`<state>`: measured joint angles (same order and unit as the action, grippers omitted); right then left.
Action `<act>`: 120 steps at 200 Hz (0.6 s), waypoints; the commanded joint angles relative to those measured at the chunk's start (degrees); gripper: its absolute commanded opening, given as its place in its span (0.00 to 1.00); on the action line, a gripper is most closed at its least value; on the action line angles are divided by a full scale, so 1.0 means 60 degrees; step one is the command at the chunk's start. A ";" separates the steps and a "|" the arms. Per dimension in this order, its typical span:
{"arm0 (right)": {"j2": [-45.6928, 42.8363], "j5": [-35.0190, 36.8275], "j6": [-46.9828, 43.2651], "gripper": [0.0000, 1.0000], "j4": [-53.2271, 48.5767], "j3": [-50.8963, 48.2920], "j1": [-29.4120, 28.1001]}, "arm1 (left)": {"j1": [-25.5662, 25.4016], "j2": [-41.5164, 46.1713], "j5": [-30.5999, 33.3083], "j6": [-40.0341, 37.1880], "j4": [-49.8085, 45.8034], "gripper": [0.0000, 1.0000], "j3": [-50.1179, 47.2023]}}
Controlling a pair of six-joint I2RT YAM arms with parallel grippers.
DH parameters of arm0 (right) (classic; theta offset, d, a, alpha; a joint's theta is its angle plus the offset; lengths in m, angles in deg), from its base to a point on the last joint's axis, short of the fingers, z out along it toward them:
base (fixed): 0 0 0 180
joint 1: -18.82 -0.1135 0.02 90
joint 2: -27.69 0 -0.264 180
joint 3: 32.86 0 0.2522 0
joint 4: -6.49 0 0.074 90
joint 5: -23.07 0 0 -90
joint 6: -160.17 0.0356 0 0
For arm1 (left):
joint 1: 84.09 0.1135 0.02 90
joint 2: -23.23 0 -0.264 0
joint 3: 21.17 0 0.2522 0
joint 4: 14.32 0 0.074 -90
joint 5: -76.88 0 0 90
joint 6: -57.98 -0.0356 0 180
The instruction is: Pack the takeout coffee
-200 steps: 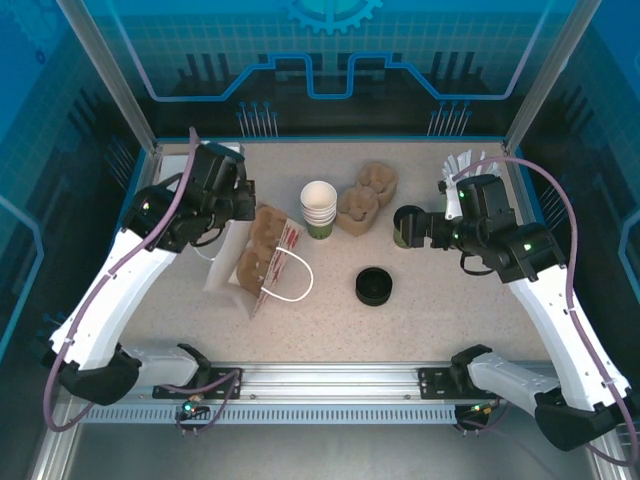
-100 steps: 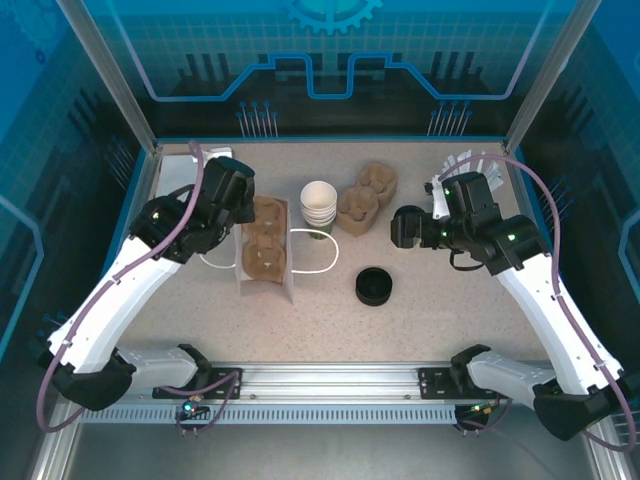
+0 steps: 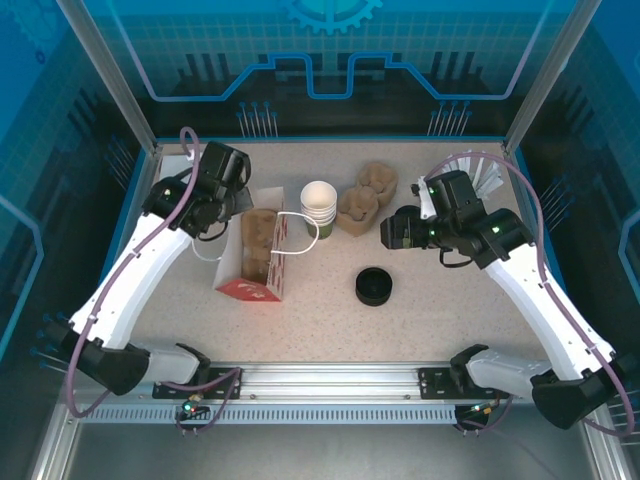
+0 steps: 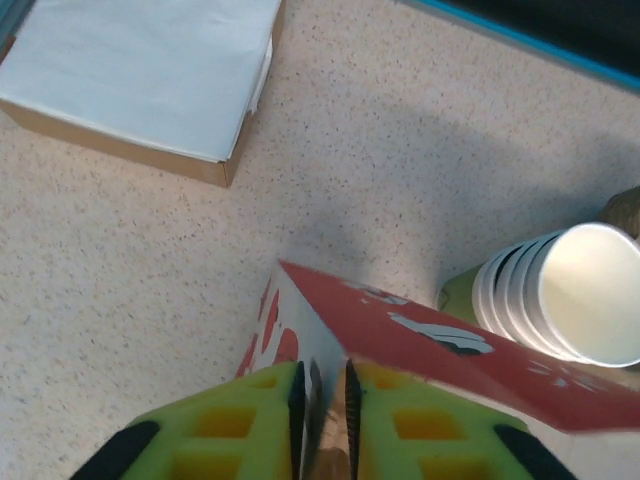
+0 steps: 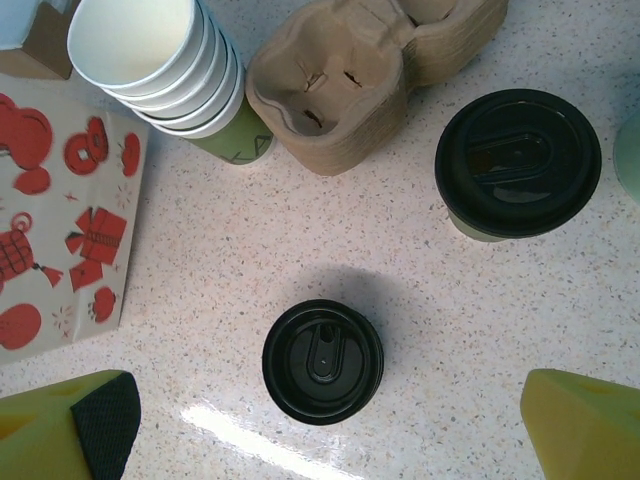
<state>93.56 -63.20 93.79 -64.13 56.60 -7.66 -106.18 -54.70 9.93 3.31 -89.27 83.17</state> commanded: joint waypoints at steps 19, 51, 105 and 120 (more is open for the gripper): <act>-0.0005 0.0182 0.0089 1.00 0.0001 0.0056 -0.0157 | 0.0921 -0.0268 -0.1465 -0.1949 -0.0554 0.51 0.0787; -0.0021 0.0163 -0.0009 1.00 0.0014 0.0076 -0.0155 | 0.1074 -0.0241 -0.2314 -0.4537 -0.0941 0.73 0.1460; 0.0001 -0.0068 -0.0302 1.00 0.0132 0.0061 -0.0157 | 0.1469 -0.0846 -0.4489 -0.8566 -0.1438 0.89 0.1896; -0.0001 -0.0128 -0.0361 1.00 0.0123 0.0087 -0.0151 | 0.1491 -0.1211 -0.4361 -0.9495 -0.1593 0.90 0.2039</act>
<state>93.71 -62.92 92.96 -64.15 56.60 -7.88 -97.96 -58.31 -11.40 -38.50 -95.63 93.07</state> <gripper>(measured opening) 0.999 0.896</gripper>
